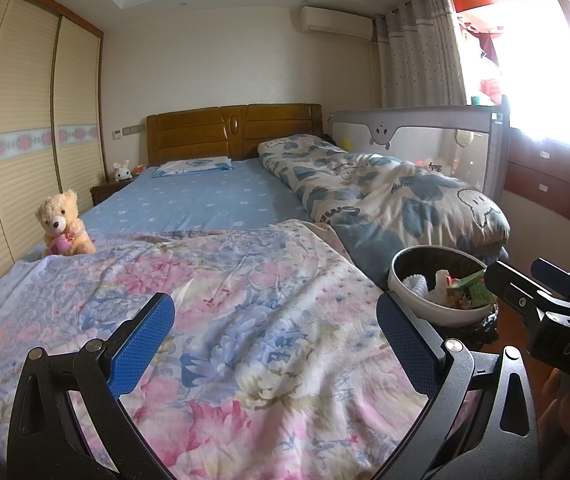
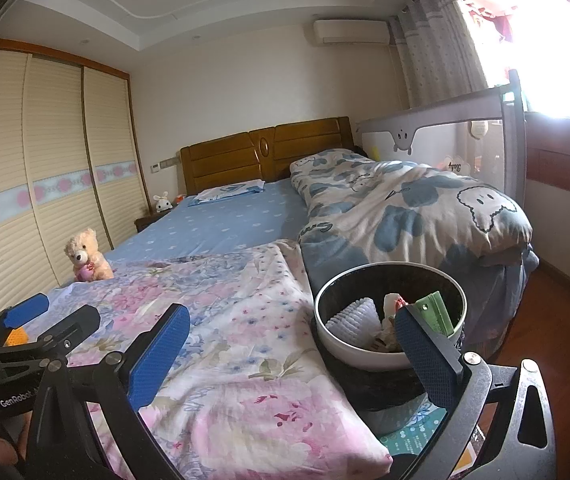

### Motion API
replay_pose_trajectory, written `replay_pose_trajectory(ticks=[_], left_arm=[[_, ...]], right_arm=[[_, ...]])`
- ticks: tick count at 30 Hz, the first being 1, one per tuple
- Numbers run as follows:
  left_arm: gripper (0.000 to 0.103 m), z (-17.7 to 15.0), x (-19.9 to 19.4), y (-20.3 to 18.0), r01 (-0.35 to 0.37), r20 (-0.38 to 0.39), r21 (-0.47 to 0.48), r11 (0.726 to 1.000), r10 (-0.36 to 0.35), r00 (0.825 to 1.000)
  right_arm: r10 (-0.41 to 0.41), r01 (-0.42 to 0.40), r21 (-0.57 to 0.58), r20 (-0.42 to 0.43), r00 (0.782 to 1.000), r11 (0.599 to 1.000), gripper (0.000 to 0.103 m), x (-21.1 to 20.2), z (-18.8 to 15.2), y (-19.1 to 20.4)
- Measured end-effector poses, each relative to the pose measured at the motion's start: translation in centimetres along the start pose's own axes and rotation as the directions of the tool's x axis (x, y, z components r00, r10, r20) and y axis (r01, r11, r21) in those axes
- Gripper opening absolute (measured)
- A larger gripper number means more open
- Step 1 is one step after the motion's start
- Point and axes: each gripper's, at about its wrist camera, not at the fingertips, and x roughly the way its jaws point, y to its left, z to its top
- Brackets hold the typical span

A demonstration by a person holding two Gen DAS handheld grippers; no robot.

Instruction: Collect trash

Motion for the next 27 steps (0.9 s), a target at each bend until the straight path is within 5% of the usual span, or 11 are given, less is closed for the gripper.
replay_pose_trajectory(ticks=[27], left_arm=[[0.103,-0.38,-0.1,-0.48,0.002,-0.003,0.002,1.0,-0.002,1.0]], right_arm=[[0.003,-0.003,0.003,0.0,1.0,1.0,0.103,-0.04,-0.01,0.04]])
